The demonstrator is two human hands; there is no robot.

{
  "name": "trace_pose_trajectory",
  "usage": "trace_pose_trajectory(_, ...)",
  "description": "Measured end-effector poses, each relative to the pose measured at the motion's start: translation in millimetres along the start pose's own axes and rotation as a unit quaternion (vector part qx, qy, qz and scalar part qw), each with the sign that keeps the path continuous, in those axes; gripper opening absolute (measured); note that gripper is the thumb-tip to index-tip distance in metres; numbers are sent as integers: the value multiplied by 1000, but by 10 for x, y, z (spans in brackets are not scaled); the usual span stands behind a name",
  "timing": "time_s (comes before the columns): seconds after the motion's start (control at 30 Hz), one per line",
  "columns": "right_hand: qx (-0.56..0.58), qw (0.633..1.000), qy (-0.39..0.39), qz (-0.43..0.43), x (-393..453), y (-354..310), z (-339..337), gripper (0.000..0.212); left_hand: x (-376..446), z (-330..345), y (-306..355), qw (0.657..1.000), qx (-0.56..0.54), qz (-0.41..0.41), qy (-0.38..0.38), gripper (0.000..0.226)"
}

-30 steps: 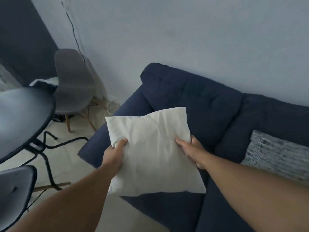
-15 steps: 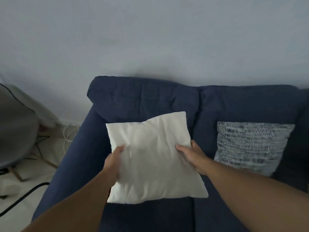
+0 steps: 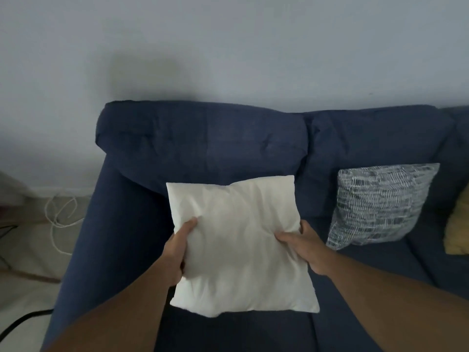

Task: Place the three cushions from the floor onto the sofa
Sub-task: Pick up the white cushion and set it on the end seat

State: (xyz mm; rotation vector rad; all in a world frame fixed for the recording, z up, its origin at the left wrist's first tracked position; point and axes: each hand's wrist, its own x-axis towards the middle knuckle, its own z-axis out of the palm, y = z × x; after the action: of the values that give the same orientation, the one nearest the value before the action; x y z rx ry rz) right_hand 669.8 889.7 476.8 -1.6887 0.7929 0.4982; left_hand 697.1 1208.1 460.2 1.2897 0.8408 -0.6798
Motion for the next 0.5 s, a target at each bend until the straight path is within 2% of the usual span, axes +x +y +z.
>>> trace_pose_trajectory(0.13, 36, 999, -23, 30, 285, -45, 101, 59, 292, -181, 155, 999, 8, 21, -25, 73)
trace_pose_trajectory(0.23, 22, 999, -41, 4, 488, -23, 122, 71, 505, -229, 227, 997, 9, 52, -49, 52)
trace_pose_trajectory(0.37, 19, 998, -19, -62, 691, 0, 112, 96, 782, -212, 320, 993, 25, 91, -70, 65)
trace_pose_trajectory(0.43, 25, 996, -5, -80, 802, 26, 103, 90, 904, -148, 348, 991, 33, 110, -71, 68)
trace_pose_trajectory(0.5, 33, 995, 7, -99, 938, 44, 110, 87, 1047, -66, 390, 989, 37, 129, -67, 59)
